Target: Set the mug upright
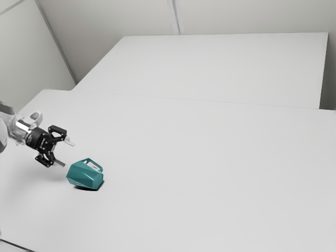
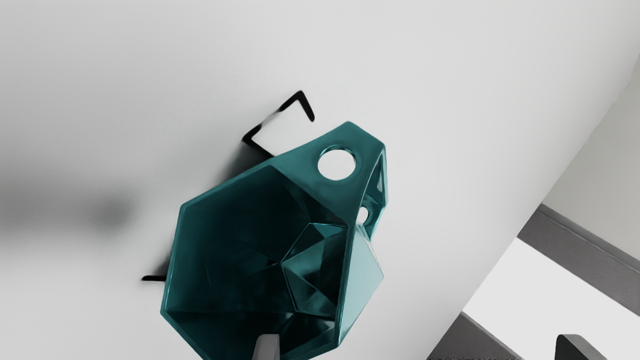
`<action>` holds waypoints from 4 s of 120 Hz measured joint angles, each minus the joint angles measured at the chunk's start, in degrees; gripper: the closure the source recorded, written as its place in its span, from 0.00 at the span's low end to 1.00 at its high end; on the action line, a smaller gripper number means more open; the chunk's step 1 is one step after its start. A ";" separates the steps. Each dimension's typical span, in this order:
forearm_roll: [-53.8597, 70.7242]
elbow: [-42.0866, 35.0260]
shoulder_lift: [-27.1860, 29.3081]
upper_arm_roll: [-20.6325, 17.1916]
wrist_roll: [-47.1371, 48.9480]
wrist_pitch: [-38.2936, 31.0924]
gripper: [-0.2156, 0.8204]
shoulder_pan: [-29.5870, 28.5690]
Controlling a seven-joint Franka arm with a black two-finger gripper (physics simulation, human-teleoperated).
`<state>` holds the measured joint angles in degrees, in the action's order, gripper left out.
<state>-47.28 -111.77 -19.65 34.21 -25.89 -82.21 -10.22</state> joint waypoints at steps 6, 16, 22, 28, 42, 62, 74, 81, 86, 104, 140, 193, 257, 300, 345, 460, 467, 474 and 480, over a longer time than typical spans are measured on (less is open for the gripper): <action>-0.06 -0.33 -0.14 -0.12 -0.88 -0.33 0.21 -0.01; -0.12 -0.69 -0.42 -0.18 -2.19 -0.86 0.21 -0.05; -0.14 -0.83 -0.58 -0.19 -2.90 -1.16 0.21 -0.06; -0.16 -0.89 -0.79 -0.20 -3.56 -1.41 0.21 -0.11; -0.45 -0.69 -1.47 -0.48 -4.88 -1.85 0.21 -0.38; -1.66 -0.26 -2.14 -2.55 -6.37 -2.68 0.21 -0.41; -2.11 -0.34 -2.17 -3.55 -7.08 -3.16 0.21 -0.40; -2.22 -0.66 -2.18 -3.77 -7.44 -3.32 0.21 -0.40; -2.24 -0.81 -2.18 -3.86 -7.68 -3.41 0.21 -0.41; -2.32 -1.18 -2.18 -5.12 -8.39 -3.63 0.21 -0.41; -2.37 -2.69 -2.18 -7.81 -9.22 -3.76 0.21 -0.42; -2.38 -2.77 -2.18 -8.81 -9.99 -3.78 0.74 -0.41; -2.14 -2.23 -1.96 -9.35 -9.83 -3.96 0.97 -0.42; -3.28 -1.44 0.71 -10.97 -9.80 -3.02 0.97 -0.41; 1.40 -0.78 6.56 -18.78 -9.07 -7.02 0.97 0.26; 41.59 2.43 14.48 -39.77 5.94 -26.66 0.97 2.68; 42.80 2.03 14.52 -40.49 7.14 -27.67 0.97 3.03; 43.56 1.57 14.53 -40.88 8.25 -28.74 0.97 3.60; 43.98 0.96 14.53 -41.02 9.15 -29.82 0.97 3.92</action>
<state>-3.29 -110.81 -5.13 -6.81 -16.74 -112.03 -6.29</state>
